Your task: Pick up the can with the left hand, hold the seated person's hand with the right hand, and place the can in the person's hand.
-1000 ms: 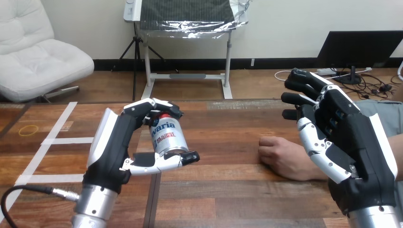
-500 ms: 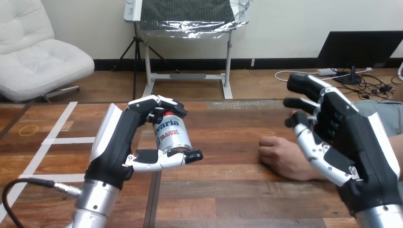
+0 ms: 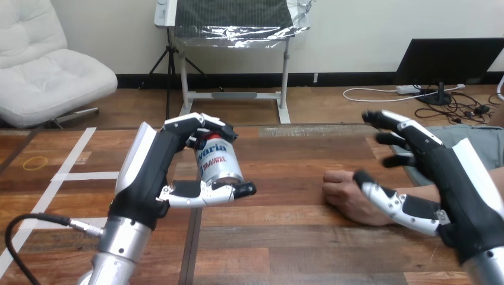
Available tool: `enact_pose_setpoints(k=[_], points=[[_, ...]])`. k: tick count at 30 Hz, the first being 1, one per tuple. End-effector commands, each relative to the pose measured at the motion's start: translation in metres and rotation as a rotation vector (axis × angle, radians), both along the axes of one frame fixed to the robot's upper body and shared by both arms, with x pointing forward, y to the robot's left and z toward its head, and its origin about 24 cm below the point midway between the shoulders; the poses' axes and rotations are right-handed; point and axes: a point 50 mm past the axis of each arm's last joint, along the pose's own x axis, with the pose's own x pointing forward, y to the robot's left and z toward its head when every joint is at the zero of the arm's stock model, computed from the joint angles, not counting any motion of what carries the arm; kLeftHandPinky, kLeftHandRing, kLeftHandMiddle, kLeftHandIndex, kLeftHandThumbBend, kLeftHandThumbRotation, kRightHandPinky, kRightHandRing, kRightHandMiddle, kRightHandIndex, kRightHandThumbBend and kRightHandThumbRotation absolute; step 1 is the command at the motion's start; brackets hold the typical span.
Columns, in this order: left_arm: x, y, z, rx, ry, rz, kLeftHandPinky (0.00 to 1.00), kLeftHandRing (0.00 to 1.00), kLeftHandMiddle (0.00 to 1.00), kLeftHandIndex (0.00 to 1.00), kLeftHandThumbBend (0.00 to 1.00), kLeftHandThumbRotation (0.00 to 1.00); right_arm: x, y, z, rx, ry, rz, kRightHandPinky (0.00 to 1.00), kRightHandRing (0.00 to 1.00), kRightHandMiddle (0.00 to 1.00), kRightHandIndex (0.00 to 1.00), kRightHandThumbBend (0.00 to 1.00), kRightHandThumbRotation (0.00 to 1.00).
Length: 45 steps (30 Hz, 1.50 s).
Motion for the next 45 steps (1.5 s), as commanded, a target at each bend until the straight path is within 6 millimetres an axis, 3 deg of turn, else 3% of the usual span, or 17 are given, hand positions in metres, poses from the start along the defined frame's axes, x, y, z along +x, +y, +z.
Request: enact_pose_setpoints(k=[1,8,17,45], points=[[0.012,-0.011,0.035,-0.014,-0.151,-0.043,0.40,0.41,0.48,0.53,0.75,0.00,0.008,-0.004,0.028,-0.163,-0.100,-0.008,0.66,0.78,0.83,0.80,0.66,0.00],[0.013,-0.012,0.036,-0.019,-0.150,-0.046,0.39,0.41,0.48,0.53,0.75,0.00,0.013,-0.010,0.031,-0.281,-0.069,-0.005,0.66,0.80,0.83,0.80,0.80,0.00],[0.014,-0.012,0.036,-0.018,-0.145,-0.049,0.39,0.41,0.48,0.53,0.75,0.00,0.020,-0.020,0.032,-0.457,0.000,-0.001,0.67,0.82,0.85,0.81,0.86,0.00],[0.010,-0.006,0.032,-0.015,-0.131,-0.043,0.40,0.41,0.48,0.53,0.74,0.00,0.041,-0.036,0.027,-0.642,0.128,0.009,0.71,0.84,0.87,0.84,0.88,0.00]])
